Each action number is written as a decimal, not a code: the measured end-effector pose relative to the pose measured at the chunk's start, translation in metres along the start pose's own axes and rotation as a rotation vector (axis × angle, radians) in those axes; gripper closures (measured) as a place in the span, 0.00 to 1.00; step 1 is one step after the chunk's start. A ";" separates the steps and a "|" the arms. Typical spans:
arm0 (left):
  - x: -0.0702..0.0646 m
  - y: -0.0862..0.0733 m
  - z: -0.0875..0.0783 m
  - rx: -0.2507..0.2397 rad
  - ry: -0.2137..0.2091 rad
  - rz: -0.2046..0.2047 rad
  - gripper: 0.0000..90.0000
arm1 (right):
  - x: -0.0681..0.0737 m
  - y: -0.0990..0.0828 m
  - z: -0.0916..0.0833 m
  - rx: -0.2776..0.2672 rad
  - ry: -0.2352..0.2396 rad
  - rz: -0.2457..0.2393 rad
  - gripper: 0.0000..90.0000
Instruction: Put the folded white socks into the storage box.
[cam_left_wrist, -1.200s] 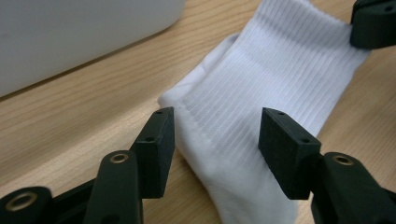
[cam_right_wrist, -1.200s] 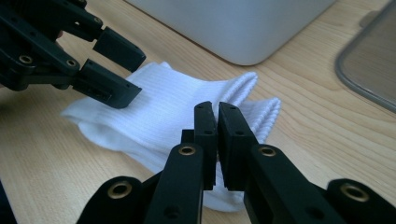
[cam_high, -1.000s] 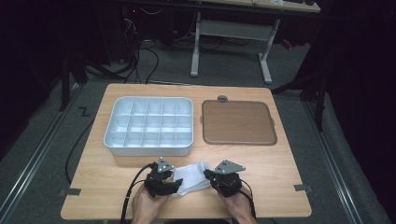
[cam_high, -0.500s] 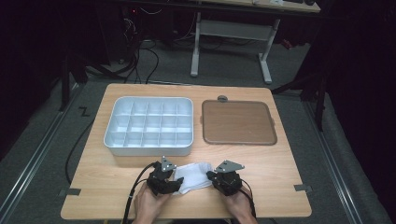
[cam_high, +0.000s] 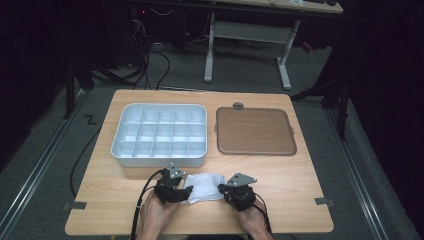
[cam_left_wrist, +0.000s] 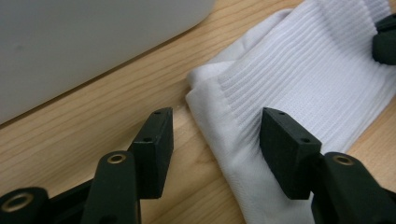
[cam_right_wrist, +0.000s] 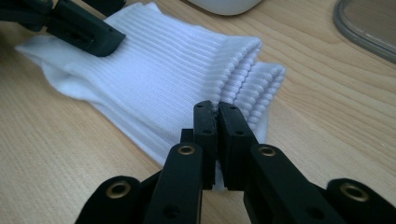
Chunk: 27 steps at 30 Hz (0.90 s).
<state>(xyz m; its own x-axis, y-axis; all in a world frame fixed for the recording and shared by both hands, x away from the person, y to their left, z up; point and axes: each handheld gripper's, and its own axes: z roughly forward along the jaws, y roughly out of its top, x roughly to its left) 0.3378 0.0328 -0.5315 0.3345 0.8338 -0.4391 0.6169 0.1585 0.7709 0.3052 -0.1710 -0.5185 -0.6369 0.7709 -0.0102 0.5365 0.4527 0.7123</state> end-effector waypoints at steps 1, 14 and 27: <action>0.001 0.000 0.000 0.000 0.001 -0.002 0.50 | 0.002 0.000 0.000 -0.001 0.004 -0.003 0.97; 0.003 0.016 -0.008 -0.013 -0.004 -0.021 0.52 | 0.006 0.008 -0.004 -0.029 0.048 -0.008 0.83; 0.006 0.026 -0.004 -0.049 0.006 -0.084 0.51 | 0.020 0.031 -0.004 -0.060 0.087 -0.051 0.91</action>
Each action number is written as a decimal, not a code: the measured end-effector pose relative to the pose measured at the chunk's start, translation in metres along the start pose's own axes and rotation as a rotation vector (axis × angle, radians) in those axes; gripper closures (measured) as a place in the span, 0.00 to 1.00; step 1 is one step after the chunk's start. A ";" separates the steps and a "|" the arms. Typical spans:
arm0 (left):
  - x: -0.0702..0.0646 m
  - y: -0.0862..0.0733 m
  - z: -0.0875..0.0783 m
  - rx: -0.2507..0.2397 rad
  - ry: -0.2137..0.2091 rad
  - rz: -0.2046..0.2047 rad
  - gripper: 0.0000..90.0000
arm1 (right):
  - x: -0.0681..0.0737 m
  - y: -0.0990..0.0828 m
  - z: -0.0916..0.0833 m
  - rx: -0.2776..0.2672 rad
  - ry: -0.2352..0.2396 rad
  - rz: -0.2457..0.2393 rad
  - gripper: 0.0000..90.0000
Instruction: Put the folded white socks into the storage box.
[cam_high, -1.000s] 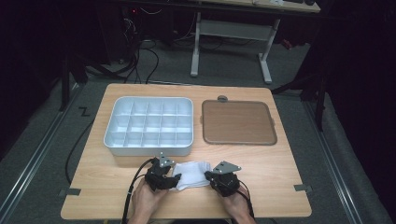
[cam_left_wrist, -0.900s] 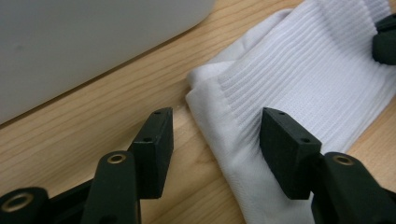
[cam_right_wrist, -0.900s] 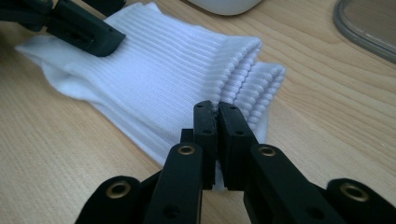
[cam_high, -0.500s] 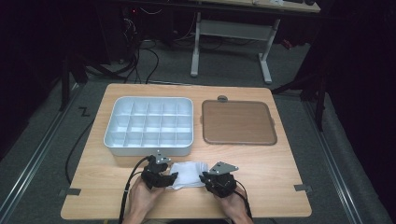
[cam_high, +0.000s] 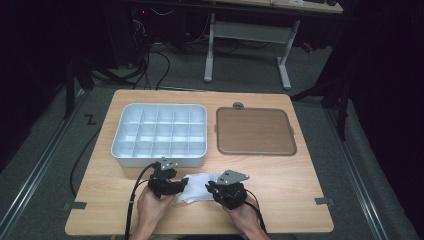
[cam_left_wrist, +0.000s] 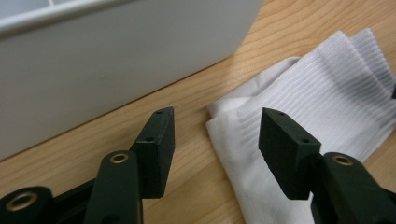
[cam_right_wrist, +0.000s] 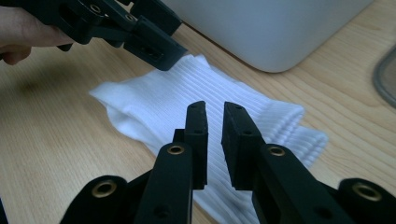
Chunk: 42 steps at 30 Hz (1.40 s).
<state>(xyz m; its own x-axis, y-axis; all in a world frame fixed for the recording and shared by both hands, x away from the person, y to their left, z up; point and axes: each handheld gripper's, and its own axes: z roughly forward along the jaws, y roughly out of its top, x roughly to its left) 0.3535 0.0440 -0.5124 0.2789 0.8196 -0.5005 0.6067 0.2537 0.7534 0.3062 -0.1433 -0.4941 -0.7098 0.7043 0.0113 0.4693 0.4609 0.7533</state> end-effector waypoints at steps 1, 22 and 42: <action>-0.001 0.000 0.002 0.000 0.001 0.001 0.51 | 0.001 0.000 0.003 0.001 0.006 0.008 0.91; 0.005 -0.004 0.018 0.062 0.012 -0.064 0.63 | 0.008 -0.008 0.030 0.076 0.031 -0.005 0.93; 0.005 -0.001 0.013 0.098 -0.033 -0.102 0.94 | 0.008 -0.010 0.030 0.081 0.037 -0.012 0.95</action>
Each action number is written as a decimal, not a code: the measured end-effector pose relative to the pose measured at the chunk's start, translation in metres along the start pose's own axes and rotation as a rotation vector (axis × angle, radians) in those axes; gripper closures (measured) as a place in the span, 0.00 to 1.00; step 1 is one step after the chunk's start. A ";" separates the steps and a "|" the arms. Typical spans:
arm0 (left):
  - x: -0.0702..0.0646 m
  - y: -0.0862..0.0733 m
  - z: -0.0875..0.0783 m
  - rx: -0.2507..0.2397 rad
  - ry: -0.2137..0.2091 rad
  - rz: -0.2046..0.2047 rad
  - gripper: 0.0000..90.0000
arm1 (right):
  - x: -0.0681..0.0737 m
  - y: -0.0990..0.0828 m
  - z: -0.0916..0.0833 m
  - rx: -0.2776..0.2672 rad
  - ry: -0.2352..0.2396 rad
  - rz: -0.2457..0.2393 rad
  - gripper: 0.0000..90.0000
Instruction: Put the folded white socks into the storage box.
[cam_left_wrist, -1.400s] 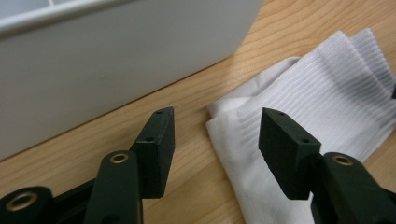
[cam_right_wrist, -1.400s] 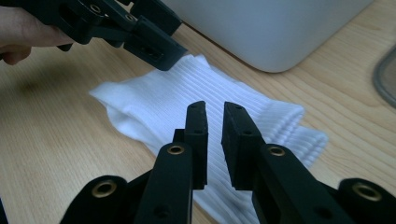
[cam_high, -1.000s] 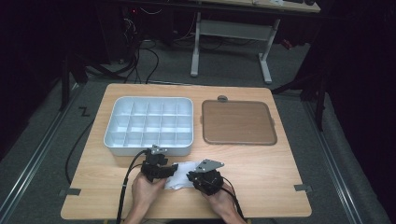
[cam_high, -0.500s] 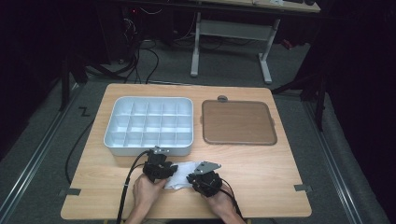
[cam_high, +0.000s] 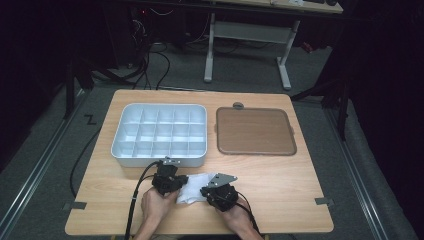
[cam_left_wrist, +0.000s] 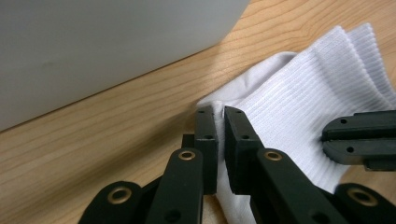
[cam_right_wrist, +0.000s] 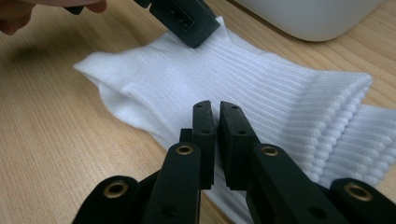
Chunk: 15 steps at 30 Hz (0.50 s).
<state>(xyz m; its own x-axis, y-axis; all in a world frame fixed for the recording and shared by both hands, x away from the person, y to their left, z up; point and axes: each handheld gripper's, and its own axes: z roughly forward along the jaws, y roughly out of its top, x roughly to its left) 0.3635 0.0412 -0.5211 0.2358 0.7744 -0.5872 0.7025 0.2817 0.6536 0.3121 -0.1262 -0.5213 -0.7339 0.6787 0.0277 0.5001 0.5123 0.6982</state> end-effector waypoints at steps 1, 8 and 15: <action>0.000 0.000 -0.001 0.000 -0.004 -0.001 0.94 | 0.000 0.000 0.000 0.000 0.000 0.000 0.95; -0.003 0.006 -0.013 -0.009 -0.049 -0.037 0.95 | -0.001 0.000 0.000 0.007 0.007 0.000 0.96; -0.005 0.011 -0.019 -0.012 -0.079 -0.069 0.95 | 0.000 0.003 0.001 0.018 0.010 -0.007 0.96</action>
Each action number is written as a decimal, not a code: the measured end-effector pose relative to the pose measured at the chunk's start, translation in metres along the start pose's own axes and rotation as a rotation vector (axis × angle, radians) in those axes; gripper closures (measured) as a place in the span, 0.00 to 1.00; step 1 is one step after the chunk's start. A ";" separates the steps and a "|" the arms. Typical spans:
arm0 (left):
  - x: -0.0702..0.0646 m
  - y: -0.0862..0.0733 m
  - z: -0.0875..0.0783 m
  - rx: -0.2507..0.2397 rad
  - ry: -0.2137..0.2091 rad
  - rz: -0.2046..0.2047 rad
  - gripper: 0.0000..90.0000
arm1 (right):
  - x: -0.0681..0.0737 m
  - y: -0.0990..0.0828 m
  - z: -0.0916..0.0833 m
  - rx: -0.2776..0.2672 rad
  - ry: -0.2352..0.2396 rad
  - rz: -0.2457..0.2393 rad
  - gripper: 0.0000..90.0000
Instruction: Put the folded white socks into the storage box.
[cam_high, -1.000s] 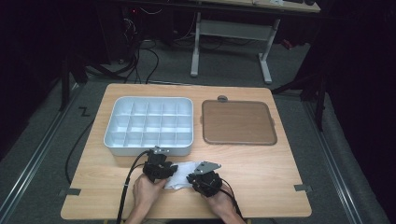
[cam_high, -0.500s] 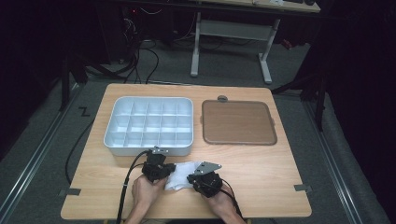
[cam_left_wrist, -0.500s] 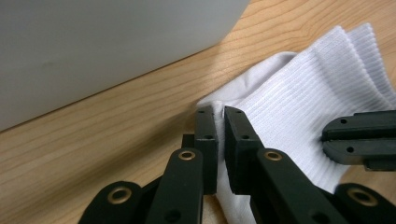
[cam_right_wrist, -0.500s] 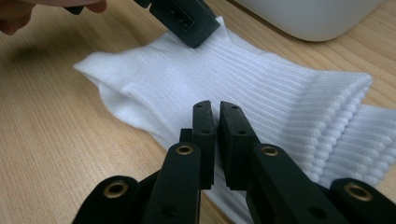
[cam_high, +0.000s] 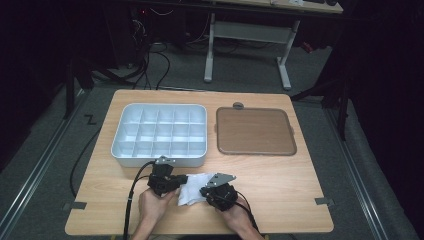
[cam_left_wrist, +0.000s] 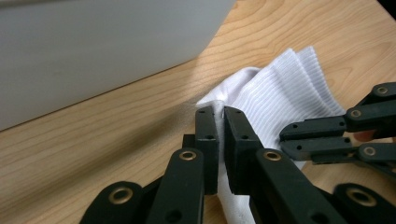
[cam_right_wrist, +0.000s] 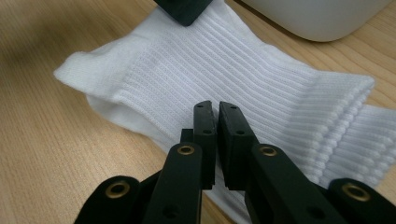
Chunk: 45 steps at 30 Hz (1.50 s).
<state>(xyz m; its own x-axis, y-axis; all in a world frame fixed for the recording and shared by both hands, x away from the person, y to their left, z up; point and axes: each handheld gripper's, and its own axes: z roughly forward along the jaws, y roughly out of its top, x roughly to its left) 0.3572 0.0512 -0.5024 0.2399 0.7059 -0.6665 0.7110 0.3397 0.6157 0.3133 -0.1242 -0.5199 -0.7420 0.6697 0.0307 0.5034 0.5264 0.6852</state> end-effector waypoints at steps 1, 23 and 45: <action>0.000 0.001 -0.001 0.001 -0.004 -0.002 0.95 | 0.000 0.000 0.001 -0.003 0.000 -0.001 0.96; -0.004 0.012 -0.018 -0.010 -0.124 -0.138 0.95 | 0.007 0.013 0.011 0.028 0.038 -0.040 0.98; 0.003 0.012 -0.019 -0.030 -0.085 -0.124 0.95 | 0.007 0.019 0.001 -0.015 0.050 -0.027 0.91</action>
<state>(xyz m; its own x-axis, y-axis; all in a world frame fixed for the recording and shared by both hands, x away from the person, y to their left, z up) 0.3535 0.0696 -0.4892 0.2072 0.6029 -0.7705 0.7189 0.4403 0.5378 0.3184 -0.1095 -0.5072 -0.7765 0.6283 0.0481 0.4767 0.5359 0.6968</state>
